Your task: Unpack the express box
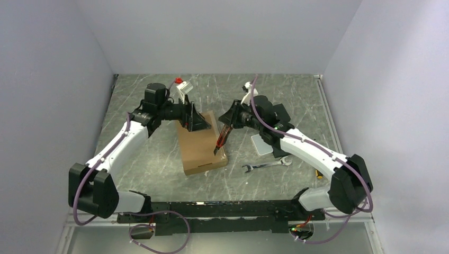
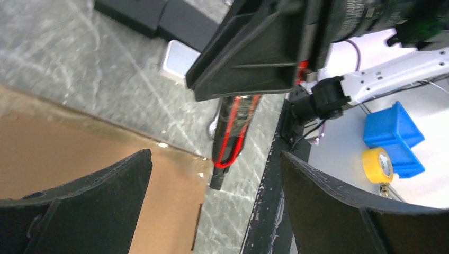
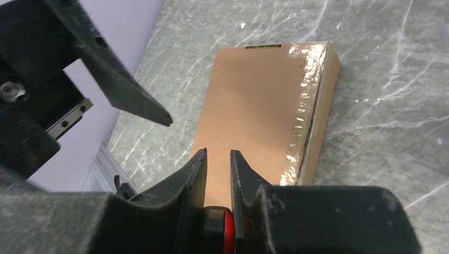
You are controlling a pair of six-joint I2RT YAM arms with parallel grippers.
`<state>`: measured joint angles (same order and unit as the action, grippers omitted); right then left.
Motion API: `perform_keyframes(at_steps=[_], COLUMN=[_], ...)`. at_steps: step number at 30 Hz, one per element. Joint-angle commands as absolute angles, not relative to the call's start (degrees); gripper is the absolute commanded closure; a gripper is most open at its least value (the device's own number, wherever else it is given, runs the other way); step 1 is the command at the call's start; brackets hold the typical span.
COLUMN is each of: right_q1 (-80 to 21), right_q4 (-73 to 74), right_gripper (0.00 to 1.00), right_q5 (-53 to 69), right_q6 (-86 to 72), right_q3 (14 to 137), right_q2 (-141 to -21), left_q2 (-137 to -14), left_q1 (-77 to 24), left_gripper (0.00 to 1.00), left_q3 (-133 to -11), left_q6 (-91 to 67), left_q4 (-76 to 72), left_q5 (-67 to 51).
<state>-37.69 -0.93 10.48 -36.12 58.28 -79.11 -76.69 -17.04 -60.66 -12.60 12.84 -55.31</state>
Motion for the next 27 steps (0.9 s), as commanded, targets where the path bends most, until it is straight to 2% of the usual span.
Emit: perform_keyframes(at_steps=[1, 3, 5, 7, 8, 10, 16, 19, 22, 26, 27], right_q1=[-37.2, -37.3, -37.3, -37.4, -37.4, -37.4, -37.4, -37.4, -37.4, -37.4, -37.4], right_q4=[-8.1, -9.1, -9.1, -8.4, -8.3, -8.2, -8.9, -12.1, -13.9, -18.7, -19.7], right_gripper=[1.00, 1.00, 1.00, 1.00, 1.00, 1.00, 1.00, 1.00, 1.00, 1.00, 1.00], right_q5=[8.7, 9.4, 10.9, 10.8, 10.5, 10.2, 13.4, 15.8, 16.5, 17.5, 17.4], right_q6=[-40.4, -41.6, -41.8, -42.3, -42.5, -42.7, -42.1, -42.7, -43.4, -45.2, -45.5], right_q3=[56.2, 56.7, 57.5, 57.3, 57.0, 56.2, 57.1, 56.1, 55.6, 53.9, 53.5], right_q2=[-72.9, -71.6, -70.8, -69.6, -68.7, -67.3, -66.8, -66.5, -66.4, -66.1, -66.0], left_q2=[-70.2, -69.8, -72.0, -74.1, -74.8, -75.4, -76.1, -78.5, -79.9, -81.7, -82.0], left_q1=[-21.2, -23.8, -24.6, -24.6, -24.7, -24.7, -25.0, -25.3, -25.4, -25.6, -25.6], left_gripper=[0.04, 0.02, 0.07, 0.31, 0.37, 0.36, 0.18, 0.16, 0.22, 0.40, 0.48], left_q3=[-59.0, -59.0, -60.3, -61.2, -61.7, -61.9, -60.0, -59.5, -58.4, -57.8, -57.4], left_q6=[-14.4, -11.9, -11.6, -12.0, -11.5, -11.7, -16.6, -22.6, -25.7, -29.4, -31.3], left_q4=[5.9, 8.0, 9.4, 9.5, 10.5, 10.1, 3.3, -4.0, -7.7, -12.2, -14.7], left_q5=[-59.9, -57.9, -59.6, -63.2, -63.9, -65.9, -72.1, -76.4, -77.3, -78.3, -78.9])
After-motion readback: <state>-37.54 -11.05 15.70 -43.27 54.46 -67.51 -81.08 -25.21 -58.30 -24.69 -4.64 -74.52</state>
